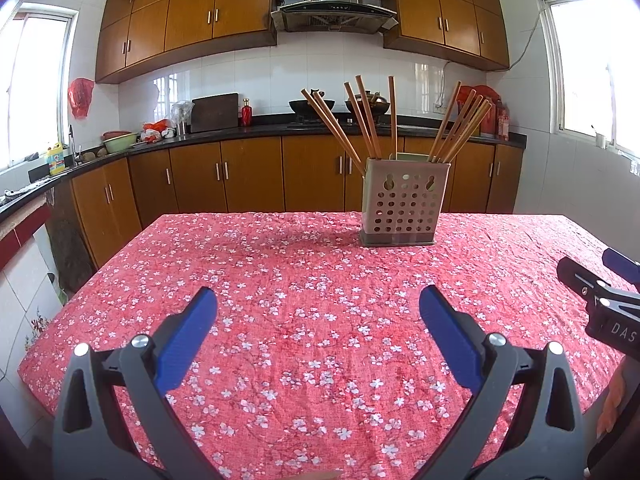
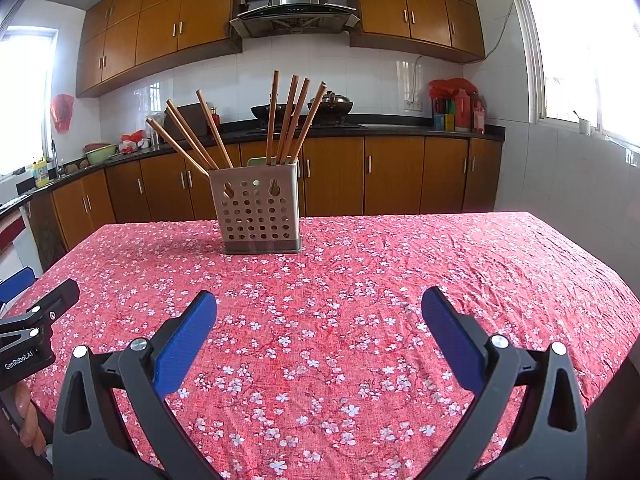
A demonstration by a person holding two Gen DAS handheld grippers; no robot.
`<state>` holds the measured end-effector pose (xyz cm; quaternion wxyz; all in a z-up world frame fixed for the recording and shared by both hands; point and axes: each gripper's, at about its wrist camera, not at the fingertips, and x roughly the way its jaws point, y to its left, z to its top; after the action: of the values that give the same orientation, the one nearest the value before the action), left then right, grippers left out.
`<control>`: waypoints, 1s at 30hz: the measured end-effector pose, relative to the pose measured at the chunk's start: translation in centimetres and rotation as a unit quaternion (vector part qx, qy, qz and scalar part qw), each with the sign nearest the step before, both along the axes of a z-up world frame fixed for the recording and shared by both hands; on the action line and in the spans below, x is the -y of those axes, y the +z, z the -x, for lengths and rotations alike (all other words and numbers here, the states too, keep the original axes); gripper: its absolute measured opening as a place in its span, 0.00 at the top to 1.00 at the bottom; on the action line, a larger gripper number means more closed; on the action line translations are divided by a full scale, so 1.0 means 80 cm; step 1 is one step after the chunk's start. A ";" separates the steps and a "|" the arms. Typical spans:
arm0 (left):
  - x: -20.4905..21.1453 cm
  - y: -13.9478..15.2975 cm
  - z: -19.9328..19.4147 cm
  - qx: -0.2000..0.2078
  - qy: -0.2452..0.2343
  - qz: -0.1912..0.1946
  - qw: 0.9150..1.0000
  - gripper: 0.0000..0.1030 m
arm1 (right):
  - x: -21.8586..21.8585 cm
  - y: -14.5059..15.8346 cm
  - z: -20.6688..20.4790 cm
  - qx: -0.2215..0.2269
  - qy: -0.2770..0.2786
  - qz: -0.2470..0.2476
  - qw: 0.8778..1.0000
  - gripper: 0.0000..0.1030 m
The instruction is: Organize utensils
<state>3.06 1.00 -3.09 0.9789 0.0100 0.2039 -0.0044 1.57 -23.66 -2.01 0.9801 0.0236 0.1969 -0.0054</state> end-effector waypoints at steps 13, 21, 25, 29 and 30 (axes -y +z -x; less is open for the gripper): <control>-0.001 0.000 -0.001 -0.002 0.002 0.000 1.000 0.04 | 0.001 -0.001 -0.001 -0.001 0.000 -0.004 1.000 0.02; -0.001 -0.001 -0.003 -0.003 0.002 0.001 1.000 0.04 | 0.000 -0.001 -0.002 -0.002 0.000 -0.003 1.000 0.02; -0.001 -0.001 -0.003 -0.003 0.002 0.001 1.000 0.04 | 0.000 -0.002 -0.002 -0.002 0.000 -0.004 1.000 0.02; -0.001 -0.002 -0.003 -0.004 0.002 0.002 1.000 0.04 | 0.000 -0.002 -0.002 -0.002 0.000 -0.004 1.000 0.02; -0.001 -0.002 -0.003 -0.004 0.002 0.001 1.000 0.04 | 0.000 -0.002 -0.002 -0.003 0.000 -0.004 1.000 0.02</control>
<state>3.33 1.06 -3.21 0.9781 0.0082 0.2080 -0.0026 1.70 -23.68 -2.18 0.9795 0.0273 0.1995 -0.0044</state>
